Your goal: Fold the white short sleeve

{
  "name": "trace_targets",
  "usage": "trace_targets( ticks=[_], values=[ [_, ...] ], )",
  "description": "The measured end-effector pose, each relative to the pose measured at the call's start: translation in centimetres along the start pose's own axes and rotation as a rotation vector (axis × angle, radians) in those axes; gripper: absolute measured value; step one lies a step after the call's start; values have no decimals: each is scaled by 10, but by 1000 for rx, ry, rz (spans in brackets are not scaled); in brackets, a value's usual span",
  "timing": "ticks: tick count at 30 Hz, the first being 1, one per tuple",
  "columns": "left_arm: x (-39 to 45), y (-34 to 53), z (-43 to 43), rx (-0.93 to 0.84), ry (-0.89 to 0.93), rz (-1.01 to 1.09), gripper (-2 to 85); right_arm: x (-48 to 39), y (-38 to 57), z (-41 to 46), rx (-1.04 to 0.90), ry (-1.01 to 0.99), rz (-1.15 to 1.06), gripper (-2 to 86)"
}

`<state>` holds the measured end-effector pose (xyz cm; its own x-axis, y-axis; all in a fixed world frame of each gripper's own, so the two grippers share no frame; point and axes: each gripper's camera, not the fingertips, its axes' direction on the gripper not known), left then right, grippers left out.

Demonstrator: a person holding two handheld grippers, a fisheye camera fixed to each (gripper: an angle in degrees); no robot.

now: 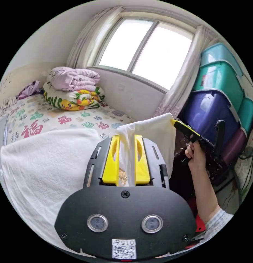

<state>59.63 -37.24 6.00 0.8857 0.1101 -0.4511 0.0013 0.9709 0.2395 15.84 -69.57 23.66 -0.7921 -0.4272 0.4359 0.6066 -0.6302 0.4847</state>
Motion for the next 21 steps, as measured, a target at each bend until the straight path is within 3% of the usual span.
trace_targets(
  ticks=[2, 4, 10, 16, 21],
  values=[
    [-17, 13, -21, 135, 148, -20, 111, -9, 0, 42, -105, 17, -31, 78],
    [-17, 28, -52, 205, 121, 12, 108, -17, 14, 48, -76, 9, -52, 86],
    [-23, 103, -177, 242, 83, 183, 81, -41, 130, -19, 105, -350, -207, 73],
    [-69, 210, -259, 224, -216, 14, 70, -56, 262, -94, 147, -619, -254, 57],
    [-105, 258, -262, 97, -210, -177, 79, -122, 313, -158, 190, -790, -492, 80]
  ],
)
